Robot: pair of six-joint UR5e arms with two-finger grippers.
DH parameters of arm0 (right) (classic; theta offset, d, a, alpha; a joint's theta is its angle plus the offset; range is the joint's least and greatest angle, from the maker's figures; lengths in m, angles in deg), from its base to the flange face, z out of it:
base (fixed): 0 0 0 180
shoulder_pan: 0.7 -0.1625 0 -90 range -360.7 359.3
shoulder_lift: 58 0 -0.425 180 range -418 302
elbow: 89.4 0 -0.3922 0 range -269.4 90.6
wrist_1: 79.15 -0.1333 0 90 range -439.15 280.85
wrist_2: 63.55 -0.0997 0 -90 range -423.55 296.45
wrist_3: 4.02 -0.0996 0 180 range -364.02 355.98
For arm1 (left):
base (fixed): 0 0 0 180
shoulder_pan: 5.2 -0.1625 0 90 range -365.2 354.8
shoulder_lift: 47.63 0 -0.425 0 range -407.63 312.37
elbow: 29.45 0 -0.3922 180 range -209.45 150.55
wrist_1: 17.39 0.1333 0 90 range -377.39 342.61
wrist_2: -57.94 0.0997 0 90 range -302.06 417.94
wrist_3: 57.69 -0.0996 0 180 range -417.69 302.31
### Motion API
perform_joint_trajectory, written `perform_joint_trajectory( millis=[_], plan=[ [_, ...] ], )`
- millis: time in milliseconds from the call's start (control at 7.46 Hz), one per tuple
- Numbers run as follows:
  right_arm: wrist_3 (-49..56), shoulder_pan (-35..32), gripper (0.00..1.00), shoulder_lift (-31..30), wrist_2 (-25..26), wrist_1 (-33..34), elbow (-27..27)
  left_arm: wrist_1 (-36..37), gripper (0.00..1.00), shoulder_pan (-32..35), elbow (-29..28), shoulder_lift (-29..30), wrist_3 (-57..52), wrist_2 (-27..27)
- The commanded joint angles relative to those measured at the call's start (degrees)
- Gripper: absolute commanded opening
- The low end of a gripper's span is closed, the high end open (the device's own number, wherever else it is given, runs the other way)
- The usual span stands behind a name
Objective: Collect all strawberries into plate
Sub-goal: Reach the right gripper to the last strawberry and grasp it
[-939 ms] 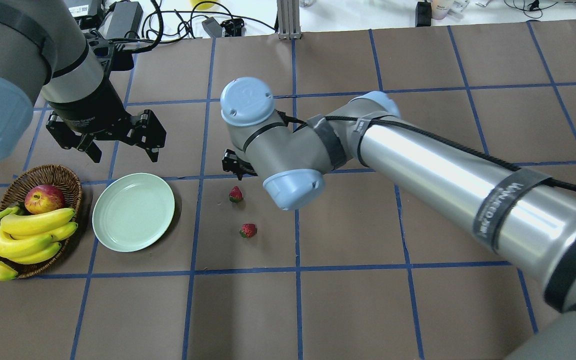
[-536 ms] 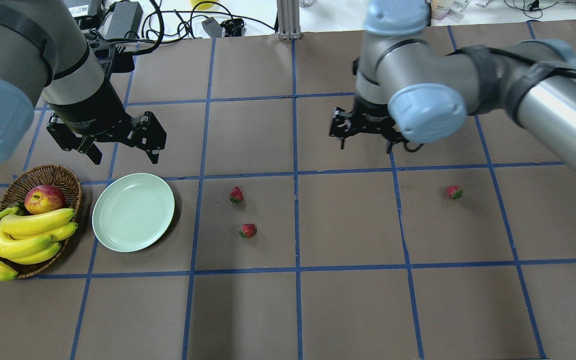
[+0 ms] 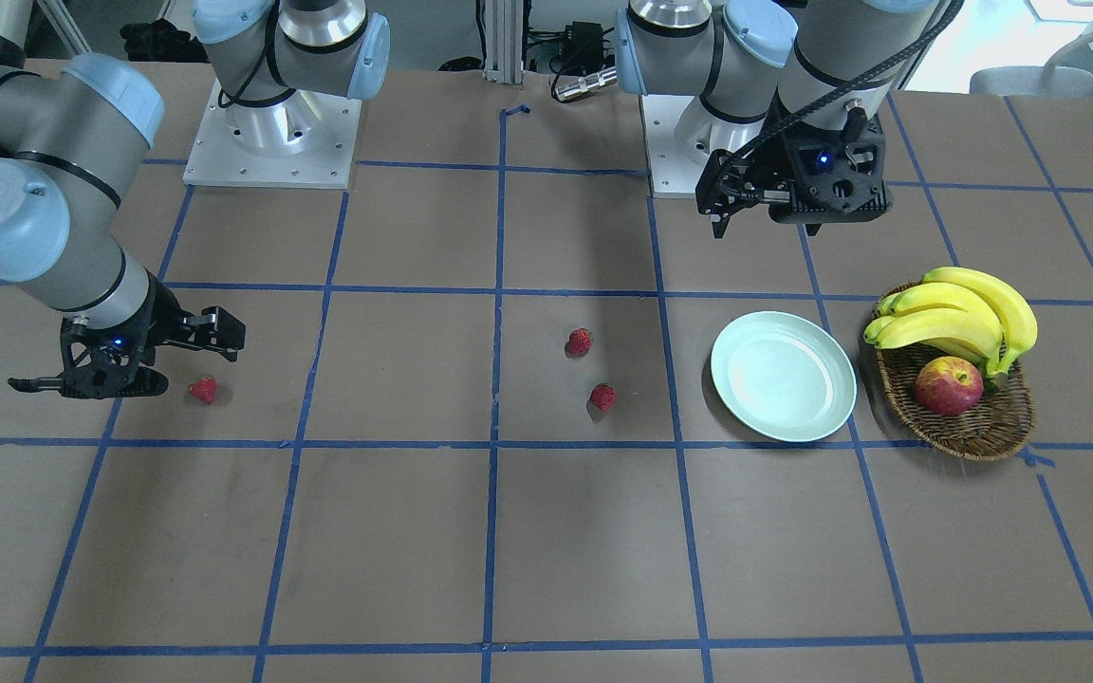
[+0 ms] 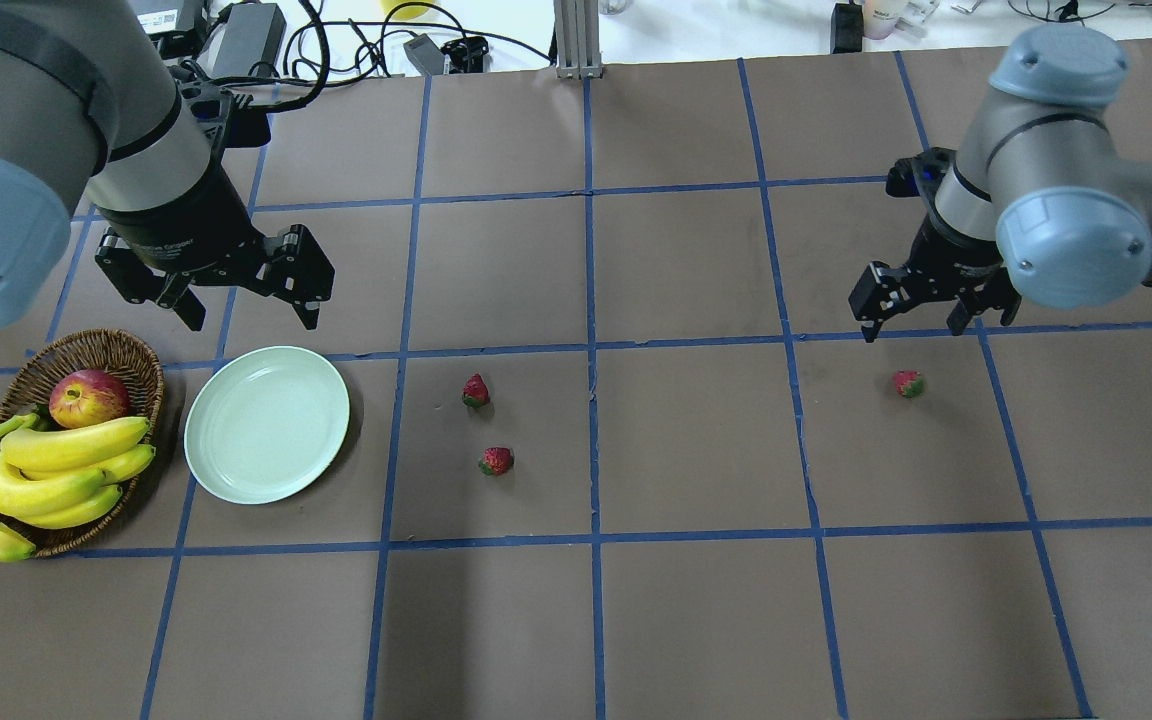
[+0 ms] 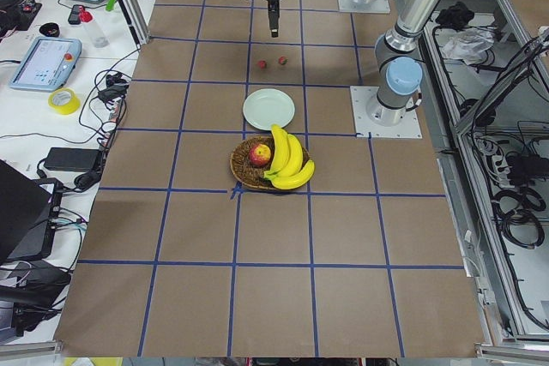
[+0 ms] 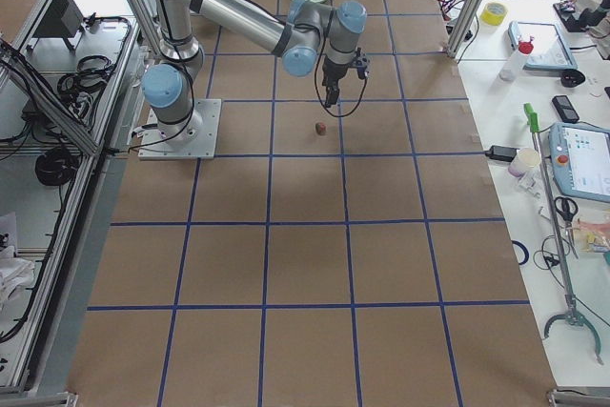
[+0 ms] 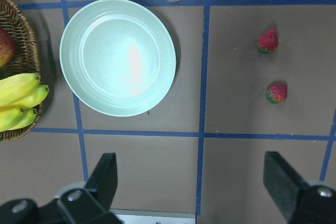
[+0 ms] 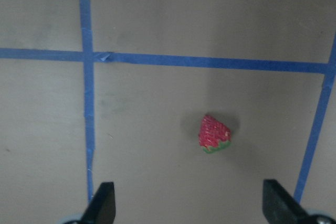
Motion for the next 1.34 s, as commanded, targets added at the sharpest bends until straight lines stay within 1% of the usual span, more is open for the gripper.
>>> perform_joint_trajectory(
  millis=[0, 134, 268, 402, 536, 670, 805, 939, 1073, 1207],
  plan=[
    [11.45, 4.03, 1.00, 0.64, -1.70, 17.72, -11.14, 0.01, 1.00, 0.02, 0.05, -0.01, 0.02, 0.02],
    [11.72, 4.04, 1.00, 2.30, -5.11, 23.02, -12.84, -0.07, 1.00, 0.02, 0.05, -0.01, -0.07, 0.02],
    [11.90, 4.04, 1.00, 2.92, -5.14, 25.42, -13.03, -0.07, 1.00, 0.02, 0.05, -0.01, 0.02, 0.11],
    [11.99, 4.04, 0.96, 4.67, -4.54, 26.84, -12.95, 0.01, 1.00, 0.02, 0.49, -0.10, 0.02, 0.02],
    [13.55, 4.04, 0.96, 5.21, -4.35, 27.90, -13.73, 0.02, 1.00, 0.02, 0.58, -0.10, 0.02, 0.02],
    [13.66, 4.04, 0.92, 5.21, -4.09, 27.99, -14.35, -0.16, 1.00, 0.02, 0.67, -0.10, 0.02, 0.11],
    [13.75, 4.04, 0.76, 5.21, -4.09, 27.91, -14.18, -0.16, 1.00, 0.02, 0.76, -0.10, 0.02, 0.02],
    [14.79, 4.04, 0.51, 5.21, -4.09, 27.65, -13.92, 0.01, 1.00, -0.06, 0.76, -0.27, 0.02, 0.11],
    [14.45, 4.04, 0.35, 5.13, -4.00, 27.56, -13.56, 0.10, 1.00, 0.02, 0.85, -0.27, 0.02, 0.02],
    [14.10, 4.04, 0.16, 5.13, -4.00, 27.21, -13.56, 0.02, 1.00, -0.06, 0.76, -0.27, 0.02, 0.20]
  ],
)
